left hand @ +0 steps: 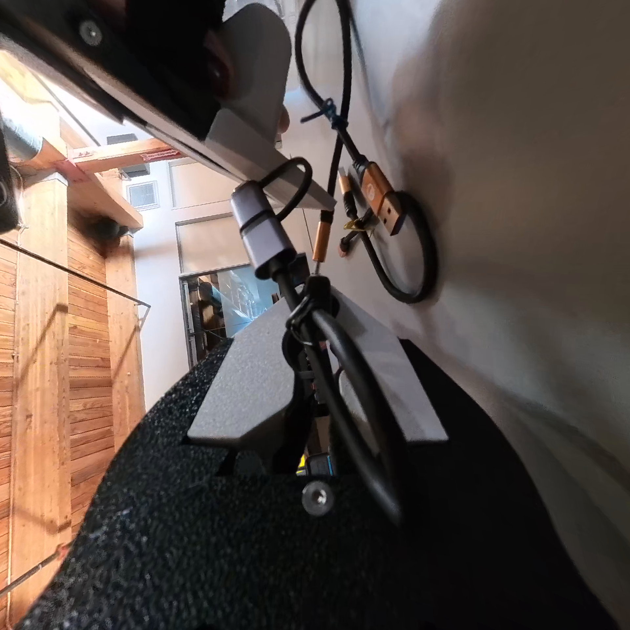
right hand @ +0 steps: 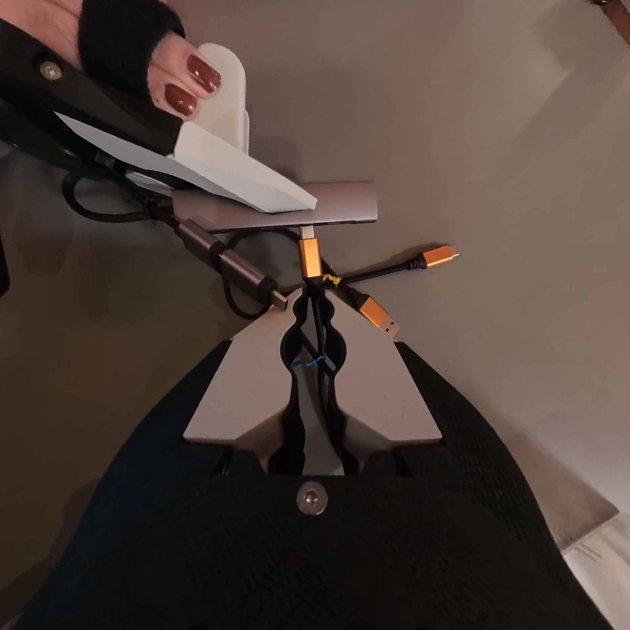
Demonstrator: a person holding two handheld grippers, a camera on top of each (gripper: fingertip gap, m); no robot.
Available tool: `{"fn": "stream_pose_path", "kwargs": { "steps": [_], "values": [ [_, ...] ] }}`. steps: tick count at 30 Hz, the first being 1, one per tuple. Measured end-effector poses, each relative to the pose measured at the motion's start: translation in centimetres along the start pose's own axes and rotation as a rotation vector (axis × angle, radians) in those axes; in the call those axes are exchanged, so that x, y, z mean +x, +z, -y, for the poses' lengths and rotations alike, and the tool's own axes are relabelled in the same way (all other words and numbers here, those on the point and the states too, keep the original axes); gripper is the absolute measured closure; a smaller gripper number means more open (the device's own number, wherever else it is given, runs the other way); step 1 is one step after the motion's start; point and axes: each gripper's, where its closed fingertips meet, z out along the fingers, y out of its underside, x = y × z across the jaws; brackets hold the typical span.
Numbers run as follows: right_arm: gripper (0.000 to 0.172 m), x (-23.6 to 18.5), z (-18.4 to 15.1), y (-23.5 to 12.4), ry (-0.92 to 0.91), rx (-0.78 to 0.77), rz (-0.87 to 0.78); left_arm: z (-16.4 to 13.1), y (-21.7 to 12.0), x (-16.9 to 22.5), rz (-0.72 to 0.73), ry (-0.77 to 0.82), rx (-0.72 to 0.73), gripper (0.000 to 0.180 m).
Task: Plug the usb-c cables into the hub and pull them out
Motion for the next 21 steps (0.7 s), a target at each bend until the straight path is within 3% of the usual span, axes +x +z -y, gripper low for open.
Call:
{"fn": "stream_pose_path", "kwargs": {
  "steps": [14,21],
  "values": [
    [0.168,-0.3,-0.3,0.3,-0.018,-0.013,0.022,0.3,0.3,1.0,-0.050,0.013,-0.005,0.172],
    [0.168,0.2,0.9,0.0,0.004,0.071,0.021,-0.2,0.5,0.8,-0.068,-0.062,-0.054,0.172]
  ]
}}
